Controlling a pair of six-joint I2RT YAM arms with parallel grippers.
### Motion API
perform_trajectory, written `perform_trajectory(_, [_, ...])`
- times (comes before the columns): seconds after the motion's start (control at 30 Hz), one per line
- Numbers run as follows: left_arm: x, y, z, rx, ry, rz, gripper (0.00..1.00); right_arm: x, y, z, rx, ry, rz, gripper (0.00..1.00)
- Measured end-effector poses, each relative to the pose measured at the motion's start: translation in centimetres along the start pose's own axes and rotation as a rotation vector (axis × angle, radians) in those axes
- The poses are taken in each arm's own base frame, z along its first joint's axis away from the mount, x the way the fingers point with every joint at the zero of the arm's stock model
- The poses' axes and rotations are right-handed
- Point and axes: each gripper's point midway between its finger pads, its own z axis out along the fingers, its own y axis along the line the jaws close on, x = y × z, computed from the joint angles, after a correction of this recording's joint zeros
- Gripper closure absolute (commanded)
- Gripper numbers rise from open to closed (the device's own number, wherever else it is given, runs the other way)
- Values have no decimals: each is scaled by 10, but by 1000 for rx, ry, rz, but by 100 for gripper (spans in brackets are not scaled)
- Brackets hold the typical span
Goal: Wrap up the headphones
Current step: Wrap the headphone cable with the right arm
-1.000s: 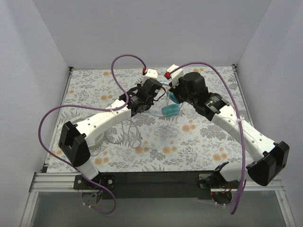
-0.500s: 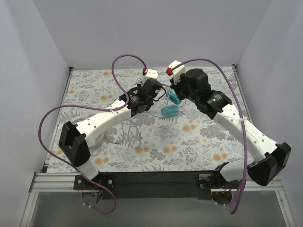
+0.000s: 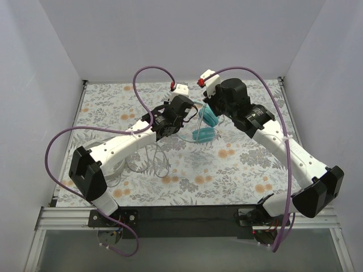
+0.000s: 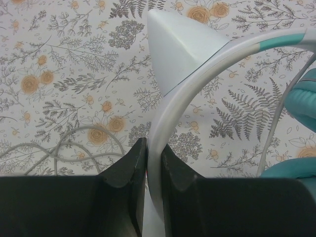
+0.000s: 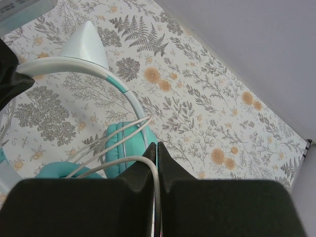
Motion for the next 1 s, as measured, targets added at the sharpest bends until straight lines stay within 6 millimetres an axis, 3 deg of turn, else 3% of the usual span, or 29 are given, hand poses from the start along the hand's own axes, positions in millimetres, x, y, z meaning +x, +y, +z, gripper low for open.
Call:
perform_trajectory(0.73, [-9,-5,-26,121,-18,-32,100,5,-21,13,6,22,-51,94])
perform_trajectory(1.0, [-13,-8,-35,169,-25,-30,100,18,-20,28,-45,46,-45,94])
